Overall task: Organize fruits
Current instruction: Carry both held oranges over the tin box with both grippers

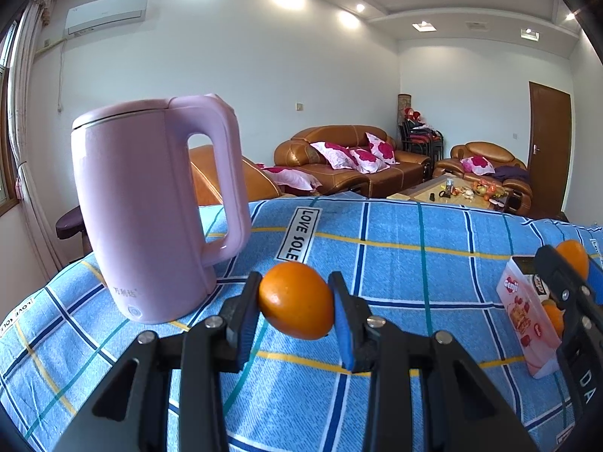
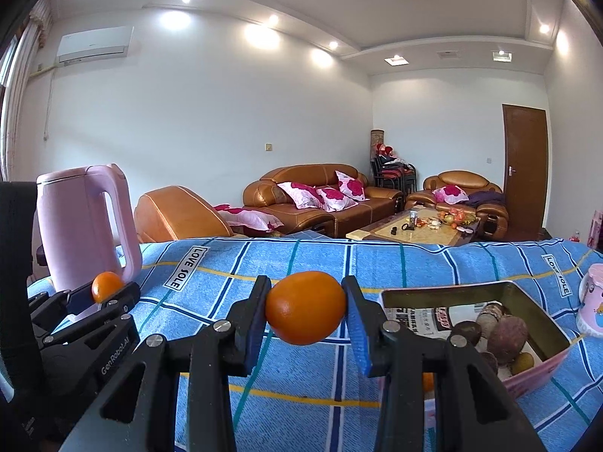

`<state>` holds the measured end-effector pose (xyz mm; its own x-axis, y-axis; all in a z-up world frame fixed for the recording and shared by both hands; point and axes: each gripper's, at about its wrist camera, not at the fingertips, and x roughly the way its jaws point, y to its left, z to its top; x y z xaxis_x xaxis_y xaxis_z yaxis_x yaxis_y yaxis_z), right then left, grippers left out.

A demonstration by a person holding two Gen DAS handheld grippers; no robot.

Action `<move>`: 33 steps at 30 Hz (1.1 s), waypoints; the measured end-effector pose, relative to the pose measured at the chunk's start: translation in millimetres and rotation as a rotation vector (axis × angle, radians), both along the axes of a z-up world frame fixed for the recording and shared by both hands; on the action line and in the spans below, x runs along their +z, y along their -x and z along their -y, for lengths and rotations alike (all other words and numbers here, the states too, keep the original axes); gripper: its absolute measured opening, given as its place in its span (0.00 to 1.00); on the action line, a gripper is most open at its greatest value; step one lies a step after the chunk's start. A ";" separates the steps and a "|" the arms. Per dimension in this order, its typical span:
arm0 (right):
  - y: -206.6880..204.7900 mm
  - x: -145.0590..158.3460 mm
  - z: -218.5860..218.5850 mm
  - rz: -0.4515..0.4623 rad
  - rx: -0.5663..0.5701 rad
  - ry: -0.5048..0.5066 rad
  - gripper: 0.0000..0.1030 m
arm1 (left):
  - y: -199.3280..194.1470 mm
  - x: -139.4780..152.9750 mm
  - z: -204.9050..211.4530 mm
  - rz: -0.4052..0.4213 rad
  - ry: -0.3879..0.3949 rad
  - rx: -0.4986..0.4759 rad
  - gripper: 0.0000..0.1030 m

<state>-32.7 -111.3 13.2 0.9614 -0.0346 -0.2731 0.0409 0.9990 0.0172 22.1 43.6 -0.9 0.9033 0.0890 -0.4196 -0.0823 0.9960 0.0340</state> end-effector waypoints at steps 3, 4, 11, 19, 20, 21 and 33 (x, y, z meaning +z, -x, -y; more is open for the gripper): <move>3.7 0.1 4.5 0.001 -0.009 -0.002 0.40 | 4.7 0.1 2.8 -0.003 -0.001 -0.003 0.36; 5.0 0.1 4.8 -0.001 -0.009 0.000 0.40 | 5.6 0.5 4.3 -0.005 0.000 -0.005 0.36; 14.5 0.4 15.1 -0.002 -0.021 0.002 0.40 | 12.1 0.7 15.3 -0.018 0.006 -0.018 0.36; 23.1 2.2 29.5 -0.006 -0.038 0.004 0.40 | 17.1 0.2 26.9 -0.031 0.014 -0.043 0.36; 23.4 2.4 31.4 -0.008 -0.039 0.006 0.40 | 17.9 0.3 29.0 -0.032 0.016 -0.046 0.36; 24.1 2.7 33.4 -0.010 -0.041 0.008 0.40 | 18.7 0.3 31.3 -0.034 0.018 -0.050 0.36; 35.5 5.9 70.0 -0.014 -0.077 0.031 0.40 | 23.5 0.6 60.6 -0.047 0.019 -0.106 0.36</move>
<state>-68.2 -181.4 19.1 0.9517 -0.1172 -0.2838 0.1179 0.9929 -0.0145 -1.4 -17.0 -0.3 0.8864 -0.0141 -0.4626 0.0244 0.9996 0.0164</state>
